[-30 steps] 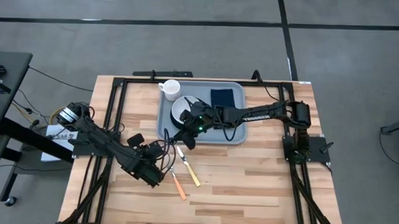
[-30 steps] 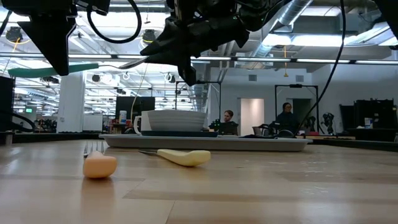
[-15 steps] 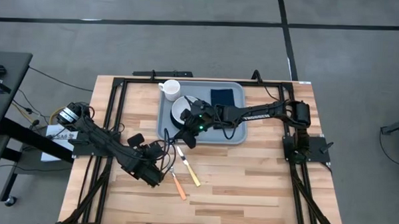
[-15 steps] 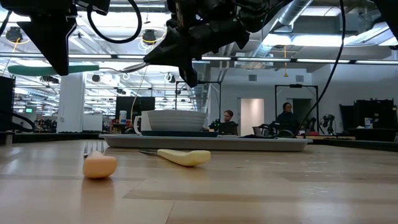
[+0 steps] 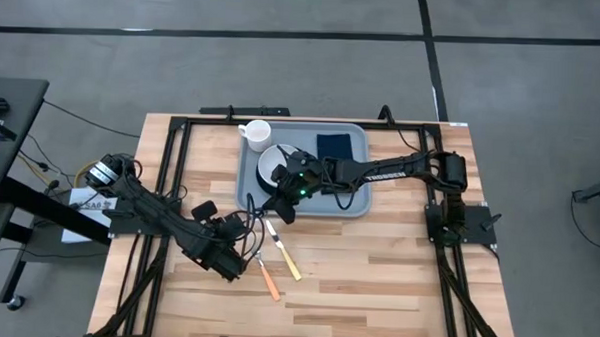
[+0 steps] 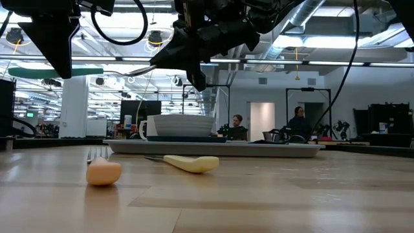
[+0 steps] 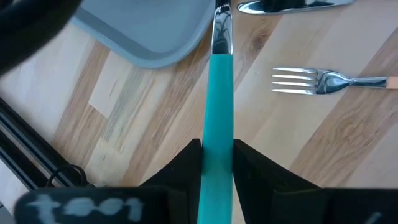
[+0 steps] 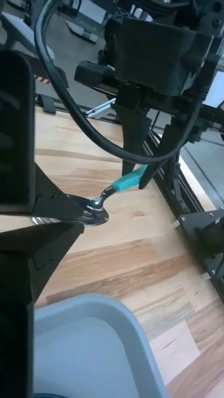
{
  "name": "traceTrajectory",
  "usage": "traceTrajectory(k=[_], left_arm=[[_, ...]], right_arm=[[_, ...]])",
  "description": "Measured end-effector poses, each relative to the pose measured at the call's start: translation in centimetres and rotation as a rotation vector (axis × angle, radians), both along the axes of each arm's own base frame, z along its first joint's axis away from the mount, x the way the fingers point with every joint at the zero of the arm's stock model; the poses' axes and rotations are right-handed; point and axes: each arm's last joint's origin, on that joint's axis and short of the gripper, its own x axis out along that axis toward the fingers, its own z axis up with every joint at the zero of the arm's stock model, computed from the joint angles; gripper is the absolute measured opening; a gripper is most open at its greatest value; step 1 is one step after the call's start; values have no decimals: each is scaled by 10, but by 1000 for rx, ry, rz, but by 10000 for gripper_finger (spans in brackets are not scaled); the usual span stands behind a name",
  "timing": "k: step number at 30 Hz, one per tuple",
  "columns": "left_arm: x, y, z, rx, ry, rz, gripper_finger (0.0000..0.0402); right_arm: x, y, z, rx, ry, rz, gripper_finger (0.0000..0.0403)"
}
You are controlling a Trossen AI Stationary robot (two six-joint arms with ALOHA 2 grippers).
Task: Set up tray
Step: Put the blue spoon on the black napkin
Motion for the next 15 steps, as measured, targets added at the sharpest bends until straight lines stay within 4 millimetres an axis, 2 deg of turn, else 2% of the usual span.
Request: traceTrajectory(k=[8, 15], left_arm=[[0, 0, 0, 7, -4, 3, 65], [0, 0, 0, 6, -5, 3, 64]], right_arm=[[-1, 1, 0, 25, 8, 17, 81], [0, 5, 0, 28, 6, 30, 103]])
